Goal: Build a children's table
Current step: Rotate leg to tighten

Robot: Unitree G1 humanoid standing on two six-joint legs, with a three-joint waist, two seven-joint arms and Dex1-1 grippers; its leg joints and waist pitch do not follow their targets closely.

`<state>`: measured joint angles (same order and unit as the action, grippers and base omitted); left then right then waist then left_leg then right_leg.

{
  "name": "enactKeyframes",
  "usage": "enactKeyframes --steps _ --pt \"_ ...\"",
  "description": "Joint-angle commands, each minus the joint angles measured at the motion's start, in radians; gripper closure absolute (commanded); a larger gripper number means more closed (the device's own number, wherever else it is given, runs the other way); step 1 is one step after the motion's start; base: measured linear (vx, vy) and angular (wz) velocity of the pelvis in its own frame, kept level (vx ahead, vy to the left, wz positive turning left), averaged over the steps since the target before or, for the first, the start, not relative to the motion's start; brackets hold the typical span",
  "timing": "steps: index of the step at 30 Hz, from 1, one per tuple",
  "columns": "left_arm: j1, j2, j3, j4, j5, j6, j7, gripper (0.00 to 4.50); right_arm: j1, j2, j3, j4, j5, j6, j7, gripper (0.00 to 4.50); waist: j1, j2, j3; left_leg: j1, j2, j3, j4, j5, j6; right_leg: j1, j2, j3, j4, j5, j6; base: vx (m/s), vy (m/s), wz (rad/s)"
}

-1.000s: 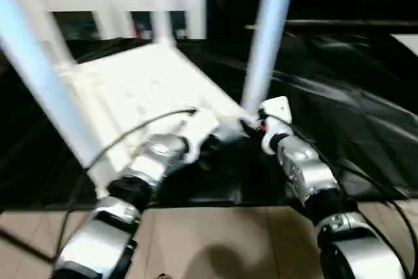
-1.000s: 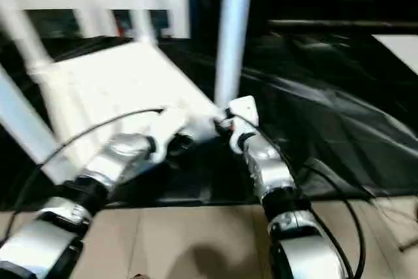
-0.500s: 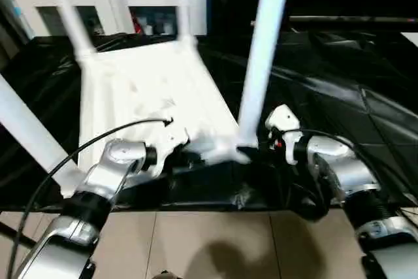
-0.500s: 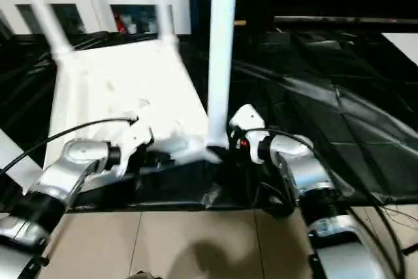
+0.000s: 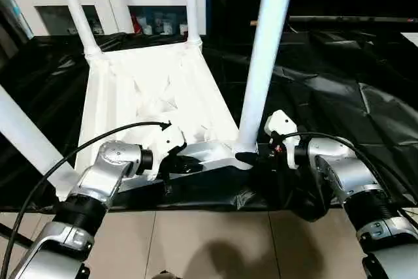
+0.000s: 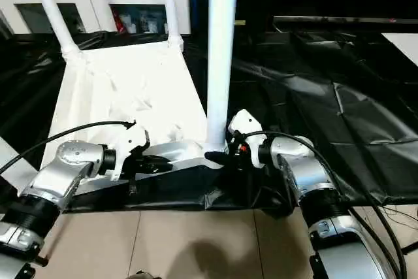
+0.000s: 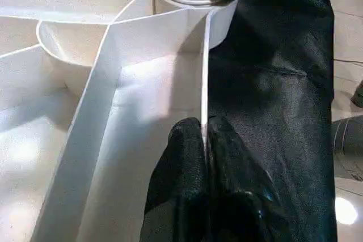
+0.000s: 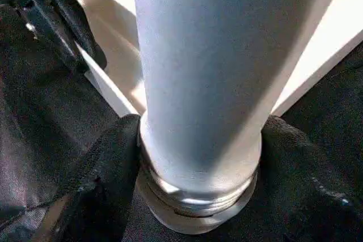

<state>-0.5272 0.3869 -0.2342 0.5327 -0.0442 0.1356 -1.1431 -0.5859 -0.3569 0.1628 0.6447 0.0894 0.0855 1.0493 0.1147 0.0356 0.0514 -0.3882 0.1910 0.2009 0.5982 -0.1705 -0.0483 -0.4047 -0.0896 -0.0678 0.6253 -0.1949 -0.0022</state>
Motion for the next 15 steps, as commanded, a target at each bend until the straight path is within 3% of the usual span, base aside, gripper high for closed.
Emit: enactKeyframes --steps 1,3,6,8,10,11,13,15 --pt "-0.007 -0.038 0.02 -0.008 -0.044 -0.017 0.024 4.5 -0.005 0.036 -0.02 0.024 0.027 0.021 -0.04 1.78 0.001 -0.022 -0.068 0.017 0.042 -0.021 -0.066 -0.181 0.061 0.044 -0.063 0.044 -0.075 -0.195 -0.228 0.0 0.0 0.0" --pt "-0.019 -0.051 0.017 0.021 -0.012 -0.024 0.084 4.5 -0.005 0.058 -0.037 0.045 0.023 0.03 -0.105 1.78 -0.002 -0.023 -0.066 0.018 0.042 -0.021 -0.068 -0.193 0.054 0.042 -0.062 0.045 -0.077 -0.212 -0.225 0.0 0.0 0.0" --pt "-0.057 -0.108 0.004 0.103 0.07 0.008 0.269 4.5 -0.01 0.13 -0.071 0.119 -0.022 0.062 -0.362 1.78 -0.009 -0.023 -0.06 0.025 0.04 -0.023 -0.074 -0.229 0.021 0.039 -0.065 0.047 -0.089 -0.304 -0.2 0.0 0.0 0.0" --pt "-0.076 -0.147 0.014 0.131 0.077 0.032 0.343 4.5 -0.01 0.168 -0.097 0.139 -0.022 0.082 -0.473 1.78 -0.013 -0.024 -0.058 0.031 0.038 -0.027 -0.077 -0.277 -0.006 0.037 -0.068 0.046 -0.1 -0.391 -0.175 0.0 0.0 0.0" --pt "-0.104 -0.191 0.018 0.168 0.096 0.051 0.436 4.5 -0.012 0.217 -0.134 0.162 -0.011 0.115 -0.602 1.78 -0.021 -0.021 -0.055 0.031 0.036 -0.027 -0.081 -0.297 -0.013 0.032 -0.065 0.047 -0.106 -0.419 -0.161 0.0 0.0 0.0" --pt "-0.123 -0.219 0.018 0.194 0.11 0.065 0.493 4.5 -0.012 0.246 -0.142 0.172 -0.021 0.123 -0.675 1.78 -0.02 -0.018 -0.055 0.038 0.038 -0.028 -0.081 -0.321 -0.02 0.027 -0.065 0.047 -0.111 -0.441 -0.152 0.0 0.0 0.0" --pt "-0.15 -0.262 0.017 0.229 0.119 0.076 0.556 4.5 -0.017 0.294 -0.139 0.186 -0.041 0.123 -0.755 1.78 -0.019 -0.012 -0.055 0.043 0.037 -0.03 -0.082 -0.346 -0.027 0.024 -0.068 0.046 -0.115 -0.454 -0.146 0.0 0.0 0.0" --pt "-0.163 -0.284 0.011 0.248 0.127 0.068 0.566 4.5 -0.023 0.321 -0.124 0.192 -0.06 0.101 -0.777 1.78 -0.02 -0.013 -0.057 0.037 0.036 -0.032 -0.086 -0.345 -0.027 0.03 -0.068 0.045 -0.116 -0.438 -0.138 0.0 0.0 0.0"
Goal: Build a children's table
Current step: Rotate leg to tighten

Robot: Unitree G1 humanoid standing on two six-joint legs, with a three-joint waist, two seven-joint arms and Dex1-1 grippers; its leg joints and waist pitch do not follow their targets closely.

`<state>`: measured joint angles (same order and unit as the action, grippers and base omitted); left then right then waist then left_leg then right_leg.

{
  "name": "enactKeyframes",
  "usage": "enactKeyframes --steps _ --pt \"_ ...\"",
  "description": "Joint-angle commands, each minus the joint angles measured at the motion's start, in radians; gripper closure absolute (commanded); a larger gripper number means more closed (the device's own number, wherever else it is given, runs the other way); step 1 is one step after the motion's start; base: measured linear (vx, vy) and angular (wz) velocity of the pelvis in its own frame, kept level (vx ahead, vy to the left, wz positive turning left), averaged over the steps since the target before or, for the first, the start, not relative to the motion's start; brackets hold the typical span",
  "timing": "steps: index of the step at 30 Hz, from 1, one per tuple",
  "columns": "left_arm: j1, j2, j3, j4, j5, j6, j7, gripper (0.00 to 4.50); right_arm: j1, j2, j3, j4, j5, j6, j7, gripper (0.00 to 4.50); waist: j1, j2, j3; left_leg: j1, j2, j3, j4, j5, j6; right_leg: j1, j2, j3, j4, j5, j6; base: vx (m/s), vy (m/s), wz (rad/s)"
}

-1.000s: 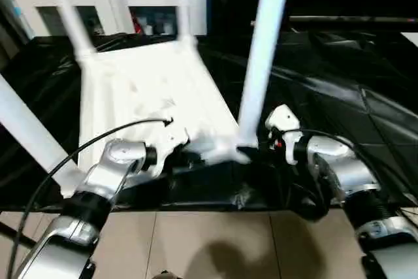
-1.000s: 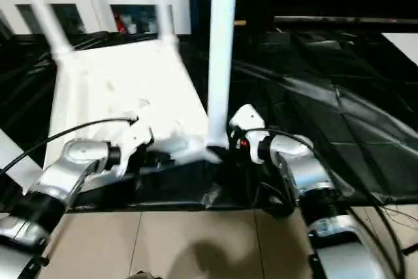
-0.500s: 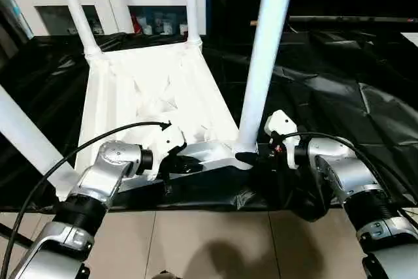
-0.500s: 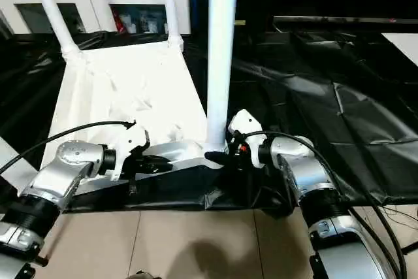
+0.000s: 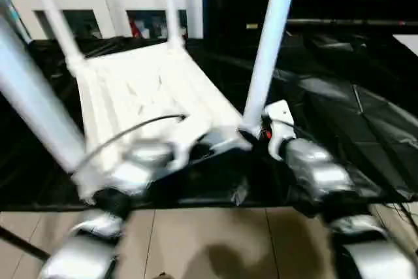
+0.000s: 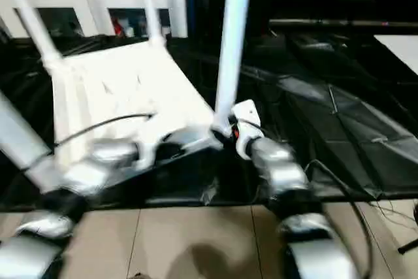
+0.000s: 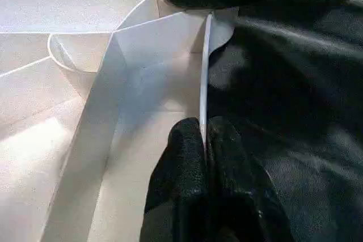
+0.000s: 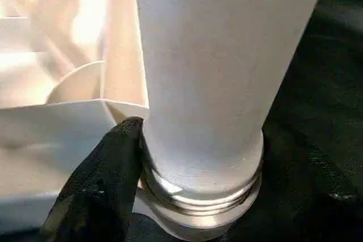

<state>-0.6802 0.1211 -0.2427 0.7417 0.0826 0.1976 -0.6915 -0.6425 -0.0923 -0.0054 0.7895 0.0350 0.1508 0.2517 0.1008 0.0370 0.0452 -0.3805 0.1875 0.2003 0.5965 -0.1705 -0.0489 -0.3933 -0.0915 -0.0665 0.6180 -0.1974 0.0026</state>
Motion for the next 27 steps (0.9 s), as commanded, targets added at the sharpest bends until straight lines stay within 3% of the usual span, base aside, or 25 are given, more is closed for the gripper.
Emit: enactKeyframes --steps 1,2,3,6,7,12,14,16,20,23,27 --pt "-0.022 -0.037 0.015 0.054 0.009 -0.012 0.116 4.5 0.025 0.081 0.061 0.047 -0.018 0.0 0.025 1.78 -0.005 -0.014 -0.053 0.03 0.042 -0.033 -0.086 -0.348 -0.021 0.02 -0.067 0.043 -0.109 -0.421 -0.141 0.0 0.0 0.0" --pt "-0.022 -0.037 0.015 0.054 0.009 -0.012 0.116 4.5 0.025 0.081 0.061 0.047 -0.018 0.0 0.025 1.78 -0.006 -0.014 -0.052 0.033 0.041 -0.033 -0.089 -0.359 -0.018 0.02 -0.066 0.042 -0.111 -0.416 -0.14 0.0 0.0 0.0" --pt "-0.022 -0.037 0.008 0.054 0.013 -0.032 0.09 4.5 0.019 0.09 0.057 0.033 -0.006 -0.033 0.05 1.44 -0.006 -0.008 -0.05 0.034 0.041 -0.033 -0.09 -0.373 -0.018 0.019 -0.067 0.042 -0.113 -0.421 -0.139 0.0 0.0 0.0" --pt "-0.005 -0.016 -0.003 0.029 0.009 -0.064 0.022 4.5 0.015 0.069 0.066 0.007 0.004 -0.056 0.116 1.07 -0.008 -0.015 -0.052 0.033 0.04 -0.035 -0.092 -0.387 -0.014 0.023 -0.069 0.043 -0.114 -0.433 -0.132 0.0 0.0 0.0" --pt "0.011 0.003 -0.01 0.007 0.002 -0.08 -0.028 4.5 0.014 0.047 0.074 -0.006 0.005 -0.064 0.155 0.99 -0.009 -0.018 -0.054 0.022 0.04 -0.037 -0.093 -0.352 0.002 0.032 -0.072 0.044 -0.109 -0.399 -0.138 0.0 0.0 0.0" --pt "0.053 0.083 -0.03 -0.041 -0.009 -0.144 -0.16 4.5 0.009 -0.046 0.097 -0.05 0.007 -0.048 0.308 0.6 -0.01 -0.025 -0.057 0.012 0.041 -0.033 -0.088 -0.273 0.033 0.04 -0.071 0.044 -0.097 -0.324 -0.16 0.0 0.0 0.0" --pt "0.063 0.108 -0.026 -0.049 -0.013 -0.159 -0.19 4.5 0.015 -0.084 0.109 -0.075 0.013 -0.048 0.379 0.6 -0.003 -0.025 -0.06 0.016 0.042 -0.027 -0.082 -0.224 0.047 0.038 -0.068 0.045 -0.091 -0.257 -0.183 0.0 0.0 0.0" --pt "0.086 0.15 -0.011 -0.076 -0.049 -0.178 -0.276 4.5 0.035 -0.161 0.145 -0.125 0.011 -0.063 0.535 0.6 0.002 -0.029 -0.062 0.011 0.044 -0.025 -0.078 -0.179 0.064 0.045 -0.067 0.043 -0.081 -0.194 -0.198 0.0 0.0 0.0" --pt "0.112 0.188 0.012 -0.129 -0.112 -0.16 -0.382 4.5 0.049 -0.235 0.18 -0.16 0.01 -0.058 0.691 0.6 0.011 -0.028 -0.075 0.005 0.045 -0.02 -0.061 -0.073 0.12 0.042 -0.059 0.038 -0.05 0.003 -0.26 0.0 0.0 0.0" --pt "0.121 0.205 0.018 -0.15 -0.14 -0.143 -0.431 4.5 0.047 -0.258 0.194 -0.163 0.009 -0.06 0.741 0.6 0.014 -0.027 -0.07 0.008 0.047 -0.017 -0.059 -0.099 0.131 0.035 -0.059 0.039 -0.052 -0.01 -0.275 0.0 0.0 0.0" --pt "0.129 0.216 0.021 -0.164 -0.152 -0.137 -0.457 4.5 0.037 -0.258 0.191 -0.151 0.019 -0.061 0.751 0.86 0.015 -0.027 -0.066 0.011 0.05 -0.017 -0.065 -0.148 0.1 0.034 -0.062 0.041 -0.06 -0.093 -0.264 0.0 0.0 0.0"
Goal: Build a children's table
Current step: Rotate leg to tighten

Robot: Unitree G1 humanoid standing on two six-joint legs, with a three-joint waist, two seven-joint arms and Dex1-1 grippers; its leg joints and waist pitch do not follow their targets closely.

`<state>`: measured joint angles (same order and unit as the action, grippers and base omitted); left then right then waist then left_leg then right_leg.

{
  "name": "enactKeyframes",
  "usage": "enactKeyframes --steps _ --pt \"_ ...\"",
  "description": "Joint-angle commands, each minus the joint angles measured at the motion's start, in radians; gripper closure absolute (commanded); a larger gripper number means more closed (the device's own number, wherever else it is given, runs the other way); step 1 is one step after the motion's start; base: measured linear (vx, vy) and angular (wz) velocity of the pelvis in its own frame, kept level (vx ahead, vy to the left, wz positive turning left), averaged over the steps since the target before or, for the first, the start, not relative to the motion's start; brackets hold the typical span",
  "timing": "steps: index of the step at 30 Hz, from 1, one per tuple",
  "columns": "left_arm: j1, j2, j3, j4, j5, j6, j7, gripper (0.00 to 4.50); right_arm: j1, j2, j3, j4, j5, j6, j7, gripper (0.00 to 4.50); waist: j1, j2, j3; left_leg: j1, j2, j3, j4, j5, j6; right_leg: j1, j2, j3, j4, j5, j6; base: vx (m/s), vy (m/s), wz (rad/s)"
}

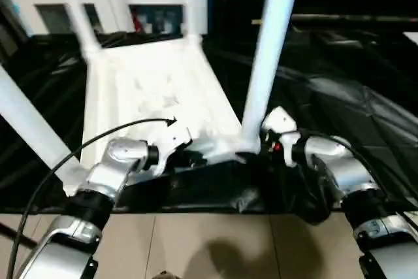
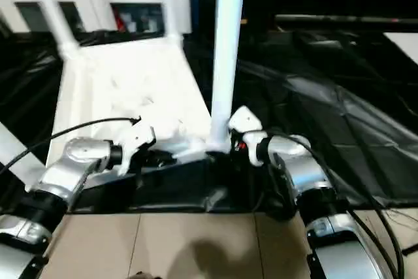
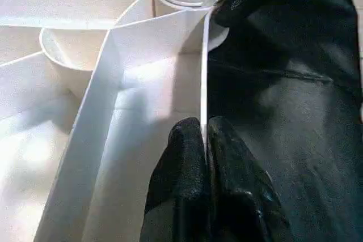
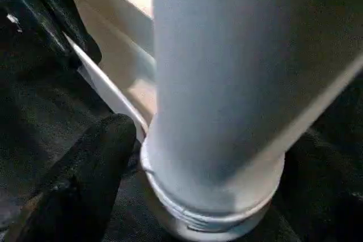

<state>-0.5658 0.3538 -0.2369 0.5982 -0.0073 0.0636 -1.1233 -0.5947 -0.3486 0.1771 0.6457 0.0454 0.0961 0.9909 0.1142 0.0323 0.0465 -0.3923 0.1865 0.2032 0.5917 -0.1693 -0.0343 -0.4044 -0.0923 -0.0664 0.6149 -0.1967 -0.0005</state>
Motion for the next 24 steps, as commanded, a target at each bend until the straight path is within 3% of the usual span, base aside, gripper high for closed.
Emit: enactKeyframes --steps 1,4,7,8,14,17,20,22,23,24 --pt "0.02 -0.01 0.014 -0.03 -0.064 0.002 -0.036 4.5 -0.015 0.005 0.003 -0.004 0.016 0.002 0.024 0.96 0.001 -0.023 -0.066 0.023 0.051 -0.02 -0.061 -0.159 0.077 0.045 -0.062 0.042 -0.059 -0.111 -0.255 0.0 0.0 0.0" --pt "0.026 -0.005 0.014 -0.037 -0.065 0.007 -0.042 4.5 -0.015 0.01 0.004 -0.003 0.018 0.004 0.033 1.27 0.001 -0.023 -0.065 0.023 0.05 -0.02 -0.063 -0.169 0.067 0.044 -0.064 0.043 -0.062 -0.141 -0.243 0.0 0.0 0.0" --pt "0.032 0.001 0.015 -0.046 -0.066 0.014 -0.048 4.5 -0.012 0.014 0.005 0.003 0.02 0.006 0.046 1.38 0.002 -0.025 -0.067 0.023 0.05 -0.02 -0.062 -0.144 0.068 0.046 -0.063 0.043 -0.058 -0.12 -0.242 0.0 0.0 0.0" --pt "0.033 0.001 0.016 -0.048 -0.065 0.015 -0.049 4.5 -0.011 0.015 0.005 0.005 0.021 0.006 0.047 1.6 0.002 -0.024 -0.067 0.023 0.05 -0.02 -0.061 -0.14 0.069 0.045 -0.063 0.043 -0.057 -0.114 -0.243 0.0 0.0 0.0" --pt "0.033 -0.004 0.017 -0.04 -0.053 0.012 -0.031 4.5 -0.001 0.031 -0.007 0.016 0.023 0.015 0.019 1.76 0.002 -0.025 -0.067 0.022 0.048 -0.019 -0.059 -0.134 0.076 0.046 -0.062 0.043 -0.057 -0.103 -0.246 0.0 0.0 0.0" --pt "0.021 -0.02 0.01 -0.016 -0.015 0.006 0.041 4.5 0.003 0.064 -0.033 0.046 0.01 0.02 -0.089 1.77 -0.004 -0.022 -0.066 0.022 0.048 -0.021 -0.062 -0.145 0.065 0.044 -0.062 0.043 -0.06 -0.119 -0.245 0.0 0.0 0.0" --pt "-0.019 -0.08 0.017 0.053 0.041 0.037 0.222 4.5 -0.007 0.15 -0.109 0.12 0.006 0.067 -0.366 1.78 -0.016 -0.018 -0.058 0.032 0.047 -0.025 -0.074 -0.239 0.006 0.041 -0.067 0.047 -0.079 -0.273 -0.212 0.0 0.0 0.0" --pt "-0.043 -0.133 0.029 0.086 0.048 0.064 0.313 4.5 -0.012 0.205 -0.151 0.156 0.003 0.085 -0.539 1.78 -0.02 -0.015 -0.058 0.038 0.047 -0.027 -0.078 -0.263 -0.018 0.037 -0.066 0.048 -0.084 -0.303 -0.198 0.0 0.0 0.0" --pt "-0.043 -0.133 0.029 0.086 0.048 0.064 0.313 4.5 -0.012 0.205 -0.151 0.156 0.003 0.085 -0.539 1.78 -0.024 -0.018 -0.057 0.035 0.045 -0.029 -0.08 -0.277 -0.028 0.04 -0.066 0.047 -0.086 -0.321 -0.189 0.0 0.0 0.0" --pt "-0.079 -0.199 0.031 0.131 0.072 0.098 0.443 4.5 -0.02 0.28 -0.194 0.182 0.021 0.107 -0.687 1.78 -0.024 -0.012 -0.057 0.037 0.045 -0.03 -0.08 -0.281 -0.03 0.038 -0.066 0.047 -0.088 -0.329 -0.185 0.0 0.0 0.0"
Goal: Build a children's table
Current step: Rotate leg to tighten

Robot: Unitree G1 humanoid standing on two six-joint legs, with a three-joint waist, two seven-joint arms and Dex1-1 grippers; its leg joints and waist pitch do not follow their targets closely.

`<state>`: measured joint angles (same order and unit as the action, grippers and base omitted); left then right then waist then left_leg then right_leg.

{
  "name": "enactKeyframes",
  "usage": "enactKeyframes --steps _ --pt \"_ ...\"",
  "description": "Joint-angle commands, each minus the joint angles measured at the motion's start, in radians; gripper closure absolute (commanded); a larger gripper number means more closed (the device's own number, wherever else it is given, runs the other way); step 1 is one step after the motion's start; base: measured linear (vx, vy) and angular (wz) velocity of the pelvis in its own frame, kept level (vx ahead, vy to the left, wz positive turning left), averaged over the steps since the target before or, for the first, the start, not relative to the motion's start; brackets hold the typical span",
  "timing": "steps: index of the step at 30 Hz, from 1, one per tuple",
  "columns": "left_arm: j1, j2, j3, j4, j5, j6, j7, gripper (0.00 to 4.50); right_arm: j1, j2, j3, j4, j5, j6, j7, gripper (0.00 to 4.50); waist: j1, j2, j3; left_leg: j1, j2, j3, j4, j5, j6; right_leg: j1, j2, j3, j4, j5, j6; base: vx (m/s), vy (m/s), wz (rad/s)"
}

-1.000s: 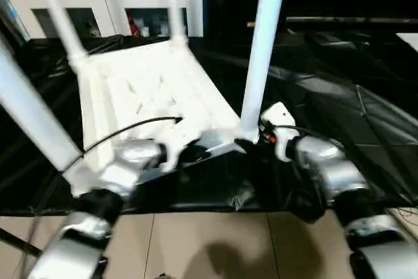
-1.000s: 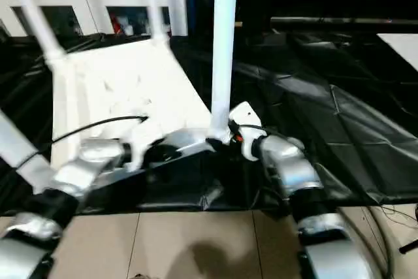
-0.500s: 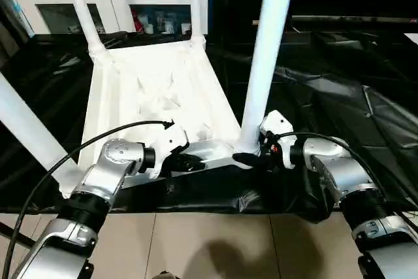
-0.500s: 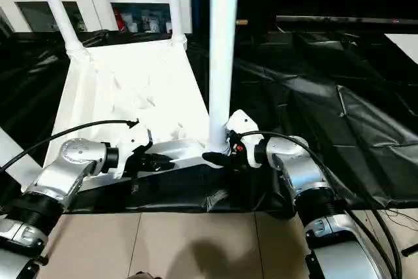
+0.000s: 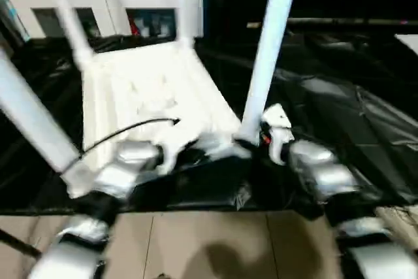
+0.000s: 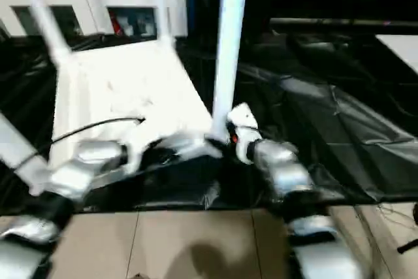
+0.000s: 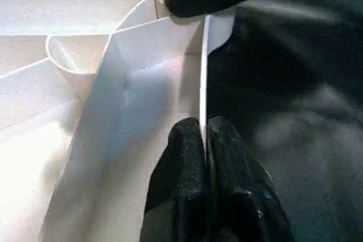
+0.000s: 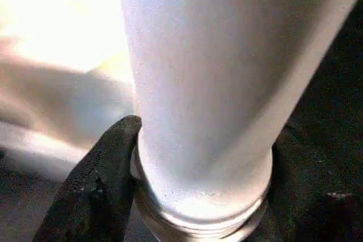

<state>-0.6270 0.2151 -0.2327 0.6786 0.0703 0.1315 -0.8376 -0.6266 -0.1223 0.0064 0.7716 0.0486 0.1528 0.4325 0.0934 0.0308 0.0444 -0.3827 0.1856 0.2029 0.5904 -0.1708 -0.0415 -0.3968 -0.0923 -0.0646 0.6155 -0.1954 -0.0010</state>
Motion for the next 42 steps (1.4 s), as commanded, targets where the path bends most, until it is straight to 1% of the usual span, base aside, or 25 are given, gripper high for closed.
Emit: enactKeyframes --steps 1,3,5,6,7,8,9,10,11,13,15,16,17,20,21,23,25,26,27,28,29,30,33,35,42 --pt "-0.028 -0.079 0.028 0.063 -0.001 0.038 0.189 4.5 0.009 0.075 -0.034 0.062 0.024 0.054 -0.161 1.78 -0.005 -0.005 -0.054 0.04 0.048 -0.026 -0.079 -0.303 -0.033 0.017 -0.064 0.049 -0.096 -0.336 -0.183 0.0 0.0 0.0" --pt "-0.04 -0.102 0.028 0.077 0.005 0.042 0.229 4.5 0.003 0.098 -0.017 0.064 0.014 0.034 -0.162 1.78 -0.003 -0.01 -0.054 0.038 0.044 -0.027 -0.079 -0.321 -0.031 0.023 -0.063 0.047 -0.099 -0.337 -0.179 0.0 0.0 0.0" --pt "-0.059 -0.141 0.023 0.098 0.019 0.038 0.271 4.5 -0.007 0.134 0.039 0.054 -0.025 -0.029 -0.118 1.78 -0.002 -0.005 -0.057 0.029 0.044 -0.03 -0.081 -0.309 -0.014 0.028 -0.065 0.045 -0.098 -0.315 -0.168 0.0 0.0 0.0" --pt "-0.059 -0.141 0.023 0.098 0.019 0.038 0.271 4.5 -0.007 0.134 0.039 0.054 -0.025 -0.029 -0.118 1.78 0.0 -0.007 -0.058 0.031 0.044 -0.03 -0.081 -0.306 -0.011 0.029 -0.065 0.045 -0.098 -0.308 -0.167 0.0 0.0 0.0" --pt "-0.066 -0.157 0.019 0.101 0.021 0.029 0.267 4.5 -0.009 0.149 0.045 0.044 -0.019 -0.065 -0.081 1.78 -0.001 -0.002 -0.058 0.029 0.044 -0.03 -0.081 -0.304 -0.007 0.029 -0.065 0.046 -0.097 -0.293 -0.17 0.0 0.0 0.0" --pt "-0.066 -0.157 0.019 0.101 0.021 0.029 0.267 4.5 -0.009 0.149 0.045 0.044 -0.019 -0.065 -0.081 1.43 0.0 -0.005 -0.059 0.027 0.043 -0.03 -0.081 -0.3 -0.002 0.032 -0.065 0.045 -0.095 -0.282 -0.173 0.0 0.0 0.0" --pt "-0.068 -0.158 0.017 0.101 0.021 0.025 0.261 4.5 -0.008 0.151 0.039 0.037 -0.008 -0.072 -0.068 1.22 0.0 -0.003 -0.059 0.026 0.043 -0.031 -0.081 -0.3 0.001 0.033 -0.066 0.045 -0.095 -0.282 -0.173 0.0 0.0 0.0" --pt "-0.067 -0.158 0.017 0.1 0.021 0.024 0.259 4.5 -0.008 0.15 0.038 0.035 -0.005 -0.073 -0.065 1.22 0.0 -0.004 -0.059 0.025 0.043 -0.031 -0.081 -0.298 0.005 0.033 -0.066 0.045 -0.095 -0.284 -0.173 0.0 0.0 0.0" --pt "-0.066 -0.155 0.016 0.098 0.02 0.02 0.248 4.5 -0.007 0.149 0.033 0.026 0.006 -0.078 -0.048 0.98 0.001 -0.004 -0.059 0.025 0.042 -0.031 -0.081 -0.3 0.009 0.034 -0.067 0.045 -0.096 -0.286 -0.172 0.0 0.0 0.0" --pt "-0.059 -0.131 0.02 0.088 0.011 0.002 0.191 4.5 -0.003 0.115 0.034 -0.008 0.02 -0.076 0.022 0.88 -0.003 -0.006 -0.058 0.019 0.042 -0.034 -0.083 -0.3 0.015 0.039 -0.067 0.042 -0.096 -0.295 -0.166 0.0 0.0 0.0" --pt "-0.054 -0.117 0.02 0.081 0.008 -0.001 0.163 4.5 -0.002 0.094 0.04 -0.022 0.025 -0.073 0.058 0.59 -0.006 -0.007 -0.06 0.015 0.042 -0.035 -0.082 -0.285 0.024 0.042 -0.067 0.042 -0.094 -0.28 -0.167 0.0 0.0 0.0" --pt "-0.043 -0.094 0.011 0.067 0.004 -0.025 0.109 4.5 -0.001 0.058 0.053 -0.041 0.027 -0.069 0.114 0.59 -0.006 -0.014 -0.061 0.01 0.041 -0.035 -0.081 -0.263 0.034 0.045 -0.067 0.041 -0.093 -0.266 -0.168 0.0 0.0 0.0" --pt "-0.033 -0.077 0.003 0.054 -0.001 -0.047 0.058 4.5 0.0 0.032 0.061 -0.052 0.025 -0.069 0.155 0.59 -0.005 -0.011 -0.063 0.009 0.042 -0.035 -0.078 -0.241 0.044 0.046 -0.068 0.04 -0.09 -0.247 -0.176 0.0 0.0 0.0" --pt "-0.002 -0.025 0.004 0.016 -0.025 -0.059 -0.047 4.5 0.006 -0.055 0.081 -0.085 0.028 -0.059 0.292 0.59 -0.001 -0.011 -0.067 0.006 0.042 -0.029 -0.068 -0.188 0.071 0.046 -0.065 0.04 -0.079 -0.168 -0.202 0.0 0.0 0.0" --pt "0.0 -0.021 0.005 0.013 -0.027 -0.061 -0.054 4.5 0.007 -0.061 0.083 -0.087 0.027 -0.06 0.302 0.59 0.0 -0.009 -0.067 0.006 0.043 -0.029 -0.068 -0.179 0.075 0.045 -0.065 0.04 -0.078 -0.154 -0.209 0.0 0.0 0.0" --pt "0.015 0.022 0.003 -0.003 -0.034 -0.065 -0.112 4.5 0.012 -0.119 0.109 -0.102 0.022 -0.068 0.405 0.59 0.004 -0.013 -0.068 0.009 0.046 -0.024 -0.064 -0.162 0.084 0.043 -0.061 0.038 -0.072 -0.122 -0.232 0.0 0.0 0.0" --pt "0.024 0.04 0.004 -0.013 -0.044 -0.07 -0.146 4.5 0.014 -0.145 0.118 -0.108 0.019 -0.07 0.454 0.59 0.005 -0.009 -0.067 0.008 0.048 -0.023 -0.064 -0.154 0.087 0.041 -0.06 0.037 -0.069 -0.105 -0.245 0.0 0.0 0.0" --pt "0.031 0.05 0.009 -0.025 -0.057 -0.071 -0.17 4.5 0.012 -0.159 0.119 -0.109 0.018 -0.068 0.481 0.59 0.004 -0.014 -0.066 0.008 0.049 -0.023 -0.064 -0.158 0.087 0.041 -0.059 0.037 -0.069 -0.108 -0.247 0.0 0.0 0.0" --pt "0.031 0.05 0.009 -0.025 -0.057 -0.071 -0.17 4.5 0.012 -0.159 0.119 -0.109 0.018 -0.068 0.481 0.59 0.006 -0.011 -0.067 0.011 0.05 -0.023 -0.063 -0.162 0.085 0.04 -0.06 0.037 -0.067 -0.108 -0.252 0.0 0.0 0.0" --pt "0.04 0.06 0.015 -0.043 -0.073 -0.069 -0.197 4.5 0.008 -0.174 0.121 -0.107 0.016 -0.066 0.513 0.59 0.006 -0.013 -0.066 0.011 0.051 -0.023 -0.064 -0.163 0.084 0.04 -0.06 0.037 -0.067 -0.108 -0.255 0.0 0.0 0.0" --pt "0.051 0.072 0.022 -0.068 -0.093 -0.062 -0.229 4.5 -0.001 -0.188 0.123 -0.099 0.015 -0.065 0.549 0.59 0.005 -0.019 -0.065 0.011 0.052 -0.022 -0.065 -0.177 0.081 0.04 -0.06 0.038 -0.068 -0.125 -0.255 0.0 0.0 0.0" --pt "0.052 0.073 0.022 -0.071 -0.095 -0.061 -0.232 4.5 -0.003 -0.188 0.125 -0.097 0.014 -0.066 0.552 0.59 0.008 -0.015 -0.065 0.012 0.052 -0.022 -0.065 -0.179 0.079 0.039 -0.062 0.038 -0.067 -0.13 -0.257 0.0 0.0 0.0" --pt "0.061 0.08 0.022 -0.086 -0.103 -0.057 -0.25 4.5 -0.016 -0.188 0.133 -0.074 0.008 -0.077 0.562 0.59 0.009 -0.016 -0.064 0.014 0.053 -0.021 -0.066 -0.183 0.073 0.035 -0.062 0.04 -0.068 -0.145 -0.255 0.0 0.0 0.0" --pt "0.067 0.081 0.021 -0.094 -0.108 -0.053 -0.257 4.5 -0.022 -0.184 0.133 -0.064 0.013 -0.078 0.567 0.73 0.011 -0.019 -0.064 0.014 0.053 -0.02 -0.066 -0.178 0.071 0.036 -0.064 0.041 -0.068 -0.14 -0.253 0.0 0.0 0.0" --pt "0.079 0.084 0.02 -0.111 -0.109 -0.042 -0.275 4.5 -0.044 -0.168 0.132 -0.017 0.005 -0.087 0.581 1.27 0.019 -0.019 -0.066 0.013 0.052 -0.019 -0.063 -0.151 0.077 0.037 -0.063 0.041 -0.063 -0.114 -0.254 0.0 0.0 0.0"
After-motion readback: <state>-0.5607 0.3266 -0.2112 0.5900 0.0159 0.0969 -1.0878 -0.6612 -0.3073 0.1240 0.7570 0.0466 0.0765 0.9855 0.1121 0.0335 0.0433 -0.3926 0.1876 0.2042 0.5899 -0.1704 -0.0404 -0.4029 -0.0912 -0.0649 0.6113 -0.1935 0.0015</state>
